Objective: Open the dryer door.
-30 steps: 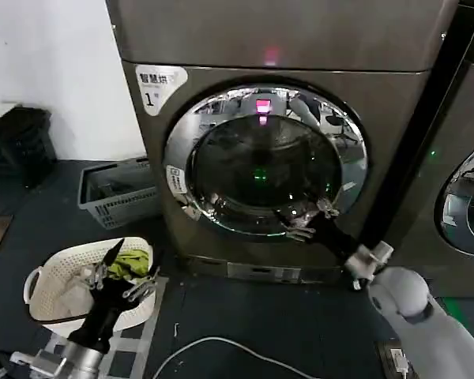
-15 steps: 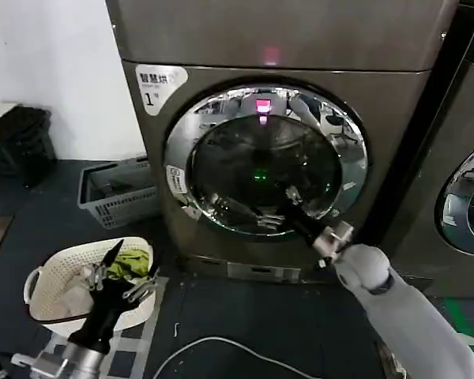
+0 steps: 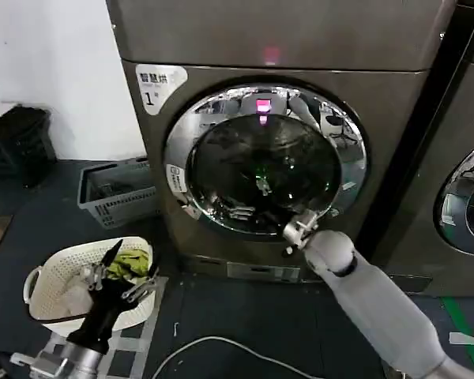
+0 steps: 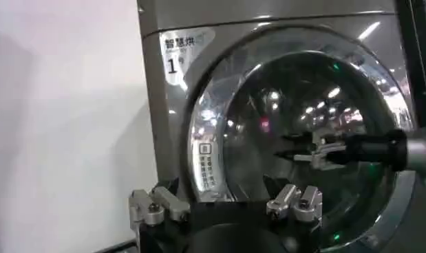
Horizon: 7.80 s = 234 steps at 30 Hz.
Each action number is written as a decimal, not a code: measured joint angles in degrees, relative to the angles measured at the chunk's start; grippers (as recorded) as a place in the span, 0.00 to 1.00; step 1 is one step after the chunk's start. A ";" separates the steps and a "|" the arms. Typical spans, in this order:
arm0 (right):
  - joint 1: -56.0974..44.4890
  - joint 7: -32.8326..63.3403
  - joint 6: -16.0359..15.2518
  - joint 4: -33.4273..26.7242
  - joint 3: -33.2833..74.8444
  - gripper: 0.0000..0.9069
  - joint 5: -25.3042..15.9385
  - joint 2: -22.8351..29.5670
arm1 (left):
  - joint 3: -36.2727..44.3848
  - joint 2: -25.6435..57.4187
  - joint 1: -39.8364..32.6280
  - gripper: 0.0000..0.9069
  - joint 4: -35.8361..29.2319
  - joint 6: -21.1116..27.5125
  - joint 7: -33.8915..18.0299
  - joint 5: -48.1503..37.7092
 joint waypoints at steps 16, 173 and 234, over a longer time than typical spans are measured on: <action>3.15 0.01 -0.12 -4.55 -2.49 1.00 -0.19 4.22 | -0.36 -0.32 0.10 1.00 -0.17 -0.10 0.08 -0.14; -72.30 7.07 20.10 15.53 113.83 1.00 -4.95 9.69 | 29.58 22.95 -38.80 1.00 20.06 1.41 8.81 -12.41; -78.76 28.70 4.02 -10.90 144.60 1.00 -21.81 4.41 | 70.72 -4.51 -69.64 1.00 46.18 1.26 7.07 -7.56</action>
